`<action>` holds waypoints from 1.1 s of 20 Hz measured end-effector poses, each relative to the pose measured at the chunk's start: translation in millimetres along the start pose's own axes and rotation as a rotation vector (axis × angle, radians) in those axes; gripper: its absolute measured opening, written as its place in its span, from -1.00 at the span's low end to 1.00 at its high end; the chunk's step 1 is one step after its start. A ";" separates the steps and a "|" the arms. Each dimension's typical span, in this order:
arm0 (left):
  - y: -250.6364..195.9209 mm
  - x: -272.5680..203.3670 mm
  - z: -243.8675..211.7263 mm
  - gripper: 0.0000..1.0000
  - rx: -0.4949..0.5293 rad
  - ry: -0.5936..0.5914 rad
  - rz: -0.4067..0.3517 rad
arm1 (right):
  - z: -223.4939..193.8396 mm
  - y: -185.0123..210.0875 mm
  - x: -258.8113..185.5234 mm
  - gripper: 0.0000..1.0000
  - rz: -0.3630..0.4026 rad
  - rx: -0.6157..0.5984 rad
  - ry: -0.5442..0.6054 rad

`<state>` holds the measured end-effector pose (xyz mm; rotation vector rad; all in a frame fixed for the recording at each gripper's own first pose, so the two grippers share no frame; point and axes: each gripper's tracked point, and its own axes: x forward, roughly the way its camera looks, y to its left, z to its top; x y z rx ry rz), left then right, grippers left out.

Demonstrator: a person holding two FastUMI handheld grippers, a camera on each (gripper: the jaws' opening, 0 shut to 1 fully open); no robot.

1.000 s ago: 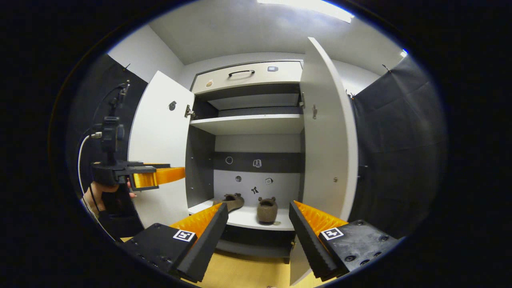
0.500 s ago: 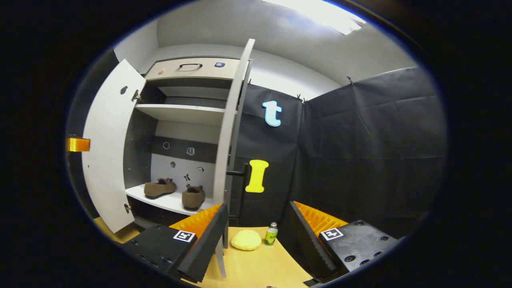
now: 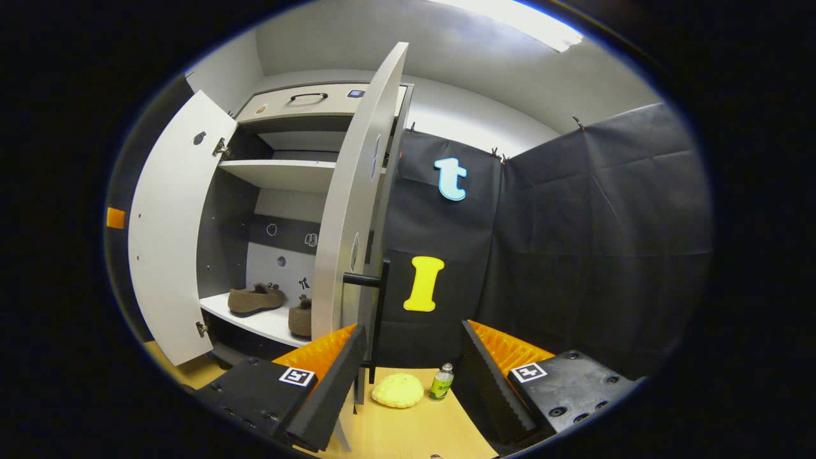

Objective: Grab one shoe with the right hand and put it into the shoe cabinet, grab the other shoe with the left hand and put it into the shoe cabinet; then close the right door with the right hand and the left door with the left hand.

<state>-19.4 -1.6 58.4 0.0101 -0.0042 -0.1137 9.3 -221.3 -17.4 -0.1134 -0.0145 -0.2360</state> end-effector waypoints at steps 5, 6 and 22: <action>24.4 -9.0 -4.9 0.94 0.017 0.018 0.052 | -2.1 19.1 0.5 0.90 0.055 0.036 0.012; 27.6 -10.8 -4.5 0.94 0.026 0.019 0.058 | 0.0 23.3 -0.4 0.89 0.061 0.032 0.009; 84.5 -58.7 -19.7 0.95 0.002 0.073 0.256 | 13.6 138.3 35.8 0.89 0.293 0.085 -0.022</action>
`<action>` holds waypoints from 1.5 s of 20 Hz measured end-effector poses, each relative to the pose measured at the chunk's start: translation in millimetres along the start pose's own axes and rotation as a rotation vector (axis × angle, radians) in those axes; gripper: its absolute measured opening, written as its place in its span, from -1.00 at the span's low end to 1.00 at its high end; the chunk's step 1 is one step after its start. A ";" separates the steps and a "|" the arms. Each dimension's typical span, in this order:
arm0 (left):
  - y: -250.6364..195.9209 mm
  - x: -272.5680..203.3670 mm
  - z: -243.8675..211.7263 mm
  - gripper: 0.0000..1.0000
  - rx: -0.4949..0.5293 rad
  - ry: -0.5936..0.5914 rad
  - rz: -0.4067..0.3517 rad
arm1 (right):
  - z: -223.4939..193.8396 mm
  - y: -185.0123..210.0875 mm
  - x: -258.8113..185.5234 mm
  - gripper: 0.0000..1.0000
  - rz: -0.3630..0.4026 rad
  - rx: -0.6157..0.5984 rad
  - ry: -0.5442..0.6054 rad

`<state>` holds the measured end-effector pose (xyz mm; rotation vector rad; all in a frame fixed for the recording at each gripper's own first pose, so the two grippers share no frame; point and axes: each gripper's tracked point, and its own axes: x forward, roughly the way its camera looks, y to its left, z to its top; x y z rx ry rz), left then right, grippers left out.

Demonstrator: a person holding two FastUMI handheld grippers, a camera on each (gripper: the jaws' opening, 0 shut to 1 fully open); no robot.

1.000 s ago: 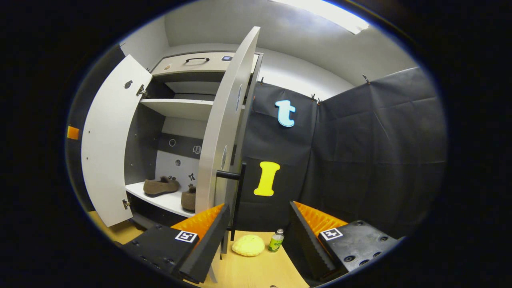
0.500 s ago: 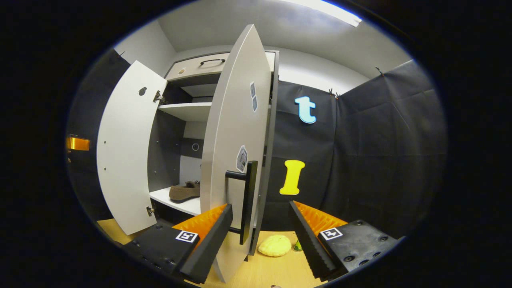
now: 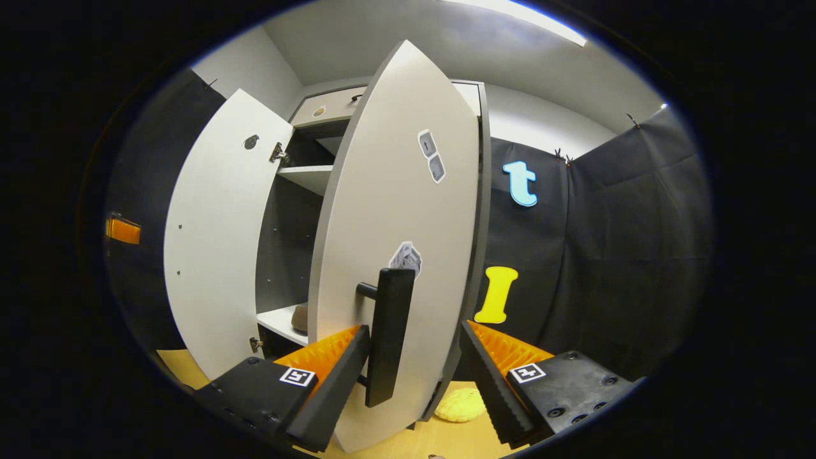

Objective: Grab one shoe with the right hand and put it into the shoe cabinet, grab the other shoe with the left hand and put it into the shoe cabinet; then close the right door with the right hand and the left door with the left hand.

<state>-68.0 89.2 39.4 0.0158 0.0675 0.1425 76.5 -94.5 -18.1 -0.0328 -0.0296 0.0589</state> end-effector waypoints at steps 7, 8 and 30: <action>38.5 -13.3 -6.3 0.95 -0.046 -0.014 0.118 | -3.5 52.9 52.8 0.95 0.076 -0.001 -0.025; 46.2 -12.7 -6.4 0.95 -0.046 -0.024 0.134 | -3.5 58.7 60.0 0.95 0.073 -0.019 -0.028; 65.5 81.9 -2.3 0.89 -0.034 -0.031 -0.065 | 14.6 66.8 29.5 0.95 -0.006 -0.058 -0.037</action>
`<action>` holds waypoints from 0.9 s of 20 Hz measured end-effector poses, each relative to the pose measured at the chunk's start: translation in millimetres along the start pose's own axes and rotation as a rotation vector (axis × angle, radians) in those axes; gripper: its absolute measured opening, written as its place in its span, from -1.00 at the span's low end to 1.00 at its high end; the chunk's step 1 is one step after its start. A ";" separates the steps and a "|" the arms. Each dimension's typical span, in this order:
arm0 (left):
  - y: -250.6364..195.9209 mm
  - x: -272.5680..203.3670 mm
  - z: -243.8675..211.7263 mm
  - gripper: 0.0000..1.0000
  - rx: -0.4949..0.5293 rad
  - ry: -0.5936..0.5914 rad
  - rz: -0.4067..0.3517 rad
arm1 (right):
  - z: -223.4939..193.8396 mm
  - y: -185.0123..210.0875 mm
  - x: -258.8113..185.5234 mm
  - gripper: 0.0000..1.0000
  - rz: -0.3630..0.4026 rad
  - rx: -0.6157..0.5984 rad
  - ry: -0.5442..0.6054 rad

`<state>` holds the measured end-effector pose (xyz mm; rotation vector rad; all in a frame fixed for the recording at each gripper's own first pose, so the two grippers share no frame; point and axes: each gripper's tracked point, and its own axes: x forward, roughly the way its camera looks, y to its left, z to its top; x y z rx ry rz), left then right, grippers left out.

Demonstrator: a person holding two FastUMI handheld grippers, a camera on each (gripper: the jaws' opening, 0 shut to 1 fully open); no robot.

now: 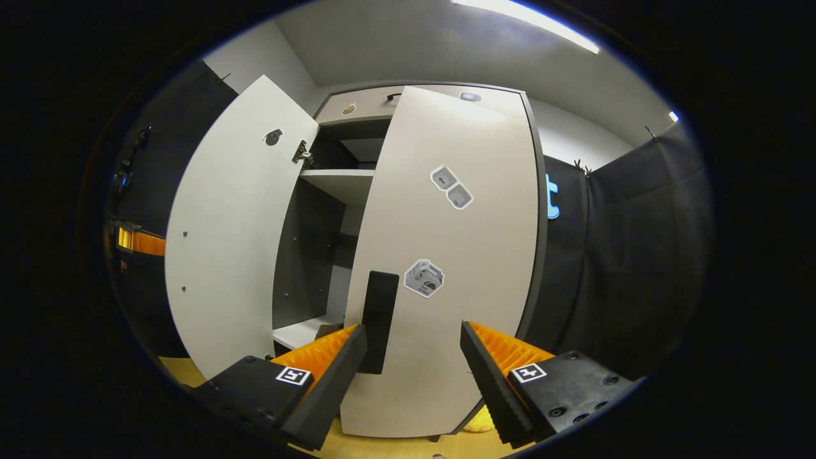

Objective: Grab one shoe with the right hand and put it into the shoe cabinet, grab the other shoe with the left hand and put it into the shoe cabinet; then close the right door with the right hand and the left door with the left hand.

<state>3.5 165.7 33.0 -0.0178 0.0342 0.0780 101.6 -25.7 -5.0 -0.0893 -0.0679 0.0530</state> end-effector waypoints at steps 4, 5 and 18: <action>-28.4 6.9 -5.2 0.89 -0.039 0.005 -0.096 | -0.4 -12.1 -11.4 0.95 -0.033 0.006 0.007; -37.2 9.8 -5.0 0.89 -0.039 0.004 -0.118 | -1.7 -15.6 -12.3 0.95 -0.039 0.006 0.011; -100.5 53.4 -8.6 0.89 -0.077 -0.024 -0.193 | -10.8 -63.3 -1.0 0.96 -0.033 0.037 0.009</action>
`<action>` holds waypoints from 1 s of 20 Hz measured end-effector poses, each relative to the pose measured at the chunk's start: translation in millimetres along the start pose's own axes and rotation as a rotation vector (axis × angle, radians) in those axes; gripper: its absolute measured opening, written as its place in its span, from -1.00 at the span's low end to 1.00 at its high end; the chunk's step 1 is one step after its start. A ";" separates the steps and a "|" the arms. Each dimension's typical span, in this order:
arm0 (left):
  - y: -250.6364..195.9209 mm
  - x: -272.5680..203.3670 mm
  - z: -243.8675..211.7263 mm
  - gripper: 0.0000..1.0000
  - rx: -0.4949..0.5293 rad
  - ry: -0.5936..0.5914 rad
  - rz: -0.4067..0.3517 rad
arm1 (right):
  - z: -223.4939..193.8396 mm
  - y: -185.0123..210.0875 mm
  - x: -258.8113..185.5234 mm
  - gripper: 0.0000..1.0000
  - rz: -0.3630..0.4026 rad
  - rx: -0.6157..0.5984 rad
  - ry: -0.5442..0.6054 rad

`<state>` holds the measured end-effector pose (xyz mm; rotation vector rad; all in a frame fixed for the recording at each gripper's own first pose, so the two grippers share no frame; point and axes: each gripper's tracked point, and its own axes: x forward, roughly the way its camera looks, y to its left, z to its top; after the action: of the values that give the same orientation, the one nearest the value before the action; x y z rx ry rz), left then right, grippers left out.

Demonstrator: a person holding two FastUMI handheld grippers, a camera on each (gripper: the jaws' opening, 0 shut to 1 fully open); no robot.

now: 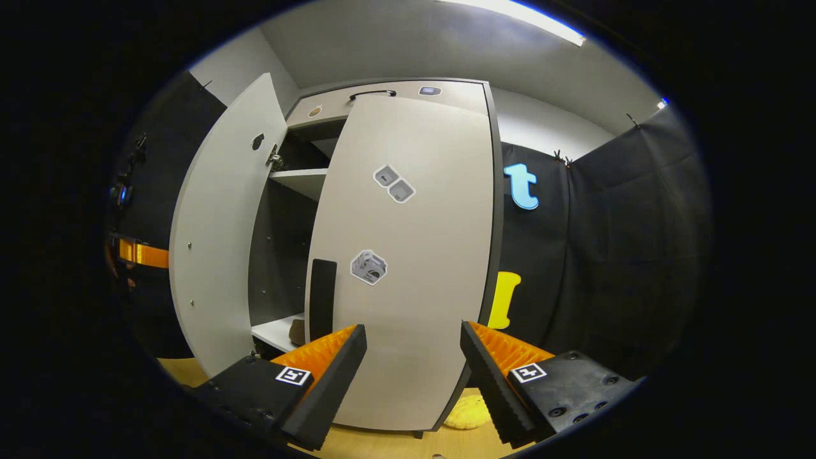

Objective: Grab one shoe with the right hand and put it into the shoe cabinet, grab the other shoe with the left hand and put it into the shoe cabinet; then close the right door with the right hand and the left door with the left hand.

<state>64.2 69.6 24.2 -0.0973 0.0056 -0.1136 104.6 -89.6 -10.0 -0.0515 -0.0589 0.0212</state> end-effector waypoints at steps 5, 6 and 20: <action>-29.9 38.4 -3.7 0.89 0.015 -0.015 -0.036 | -0.8 -13.2 5.5 0.95 0.021 -0.018 -0.008; -36.4 49.1 -6.2 0.89 0.025 -0.017 -0.040 | -0.7 -16.5 5.4 0.95 0.021 -0.019 -0.010; -56.5 110.6 -16.1 0.90 0.153 -0.015 0.112 | -0.1 -26.7 -0.7 0.94 0.053 0.054 -0.011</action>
<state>167.6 -0.4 13.6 0.0553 -0.0129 -0.0010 104.4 -116.4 -8.7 0.0007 -0.0676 0.0759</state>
